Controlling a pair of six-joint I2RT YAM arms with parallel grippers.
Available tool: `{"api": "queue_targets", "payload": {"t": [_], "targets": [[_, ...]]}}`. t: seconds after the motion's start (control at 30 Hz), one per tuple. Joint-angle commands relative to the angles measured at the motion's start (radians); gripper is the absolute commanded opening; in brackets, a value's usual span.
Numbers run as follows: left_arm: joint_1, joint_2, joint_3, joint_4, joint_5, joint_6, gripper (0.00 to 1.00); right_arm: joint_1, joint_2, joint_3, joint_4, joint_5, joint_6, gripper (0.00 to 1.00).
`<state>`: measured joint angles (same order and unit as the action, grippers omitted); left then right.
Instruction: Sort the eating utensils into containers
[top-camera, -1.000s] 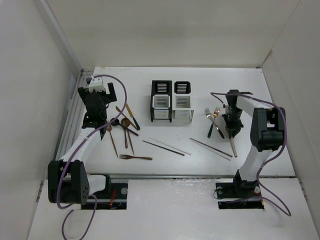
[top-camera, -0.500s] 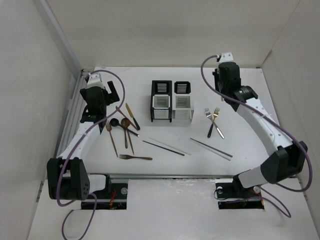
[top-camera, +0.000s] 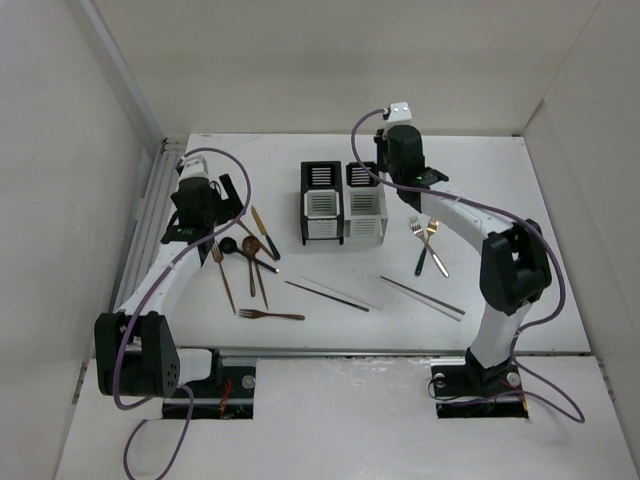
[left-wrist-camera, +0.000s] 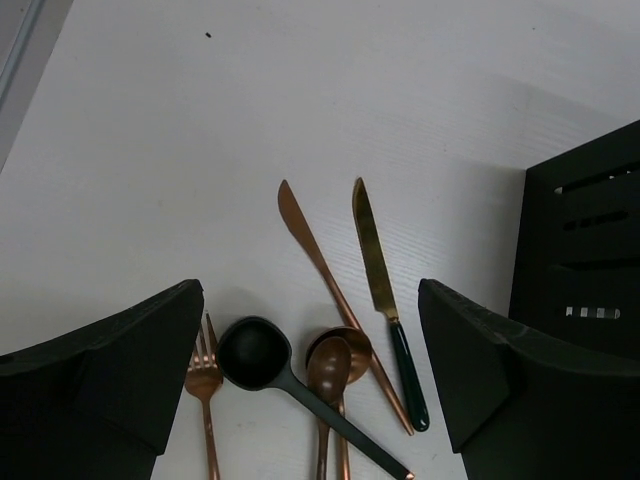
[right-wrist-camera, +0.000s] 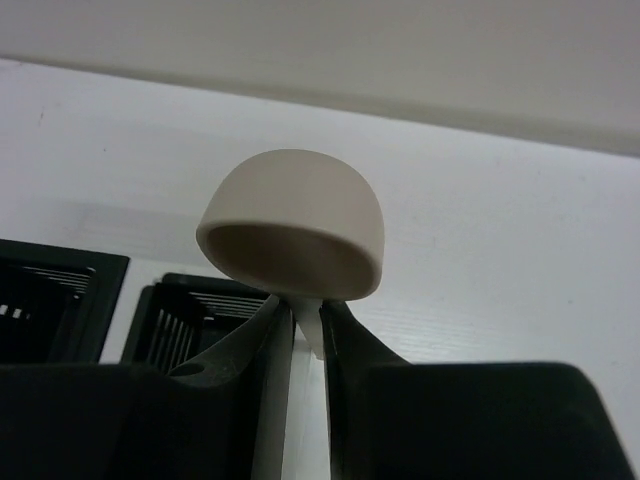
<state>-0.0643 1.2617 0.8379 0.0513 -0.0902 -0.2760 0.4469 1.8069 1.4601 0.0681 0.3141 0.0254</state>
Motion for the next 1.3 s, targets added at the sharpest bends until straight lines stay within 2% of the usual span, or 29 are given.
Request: {"api": "queue_targets", "payload": {"t": [0.0,0.17,0.33,0.43,0.53,0.6,0.87,1.0,1.13,1.27], "targets": [[-0.003,-0.004,0.013,-0.04,0.001,-0.022,0.86,0.016,-0.018,0.051,0.111,-0.064,0.099,0.0],[-0.003,0.018,0.013,-0.05,0.001,-0.022,0.83,0.038,-0.058,0.0,0.111,-0.029,0.107,0.0],[-0.003,0.018,0.004,-0.041,-0.008,-0.012,0.83,0.07,-0.113,-0.001,0.111,0.182,0.067,0.0],[-0.003,0.018,-0.005,-0.031,0.001,-0.003,0.83,0.096,-0.123,0.029,0.111,0.253,0.007,0.0],[-0.003,0.018,-0.005,-0.022,0.001,-0.003,0.83,0.107,-0.123,0.051,0.136,0.202,-0.035,0.0],[-0.003,0.018,-0.005,-0.022,0.001,-0.003,0.83,0.107,-0.11,0.051,0.136,0.103,-0.035,0.0],[-0.003,0.008,-0.014,-0.022,-0.017,0.006,0.83,0.116,-0.017,0.023,0.136,0.063,0.076,0.0],[-0.003,0.008,-0.023,-0.022,-0.017,0.006,0.83,0.116,0.025,0.011,0.136,0.146,0.111,0.0],[-0.003,0.008,-0.023,-0.022,-0.017,0.006,0.83,0.116,0.025,-0.038,0.136,0.317,0.192,0.0],[-0.003,-0.001,-0.023,-0.022,-0.026,0.006,0.83,0.116,0.034,-0.047,0.046,0.411,0.272,0.0]]}}
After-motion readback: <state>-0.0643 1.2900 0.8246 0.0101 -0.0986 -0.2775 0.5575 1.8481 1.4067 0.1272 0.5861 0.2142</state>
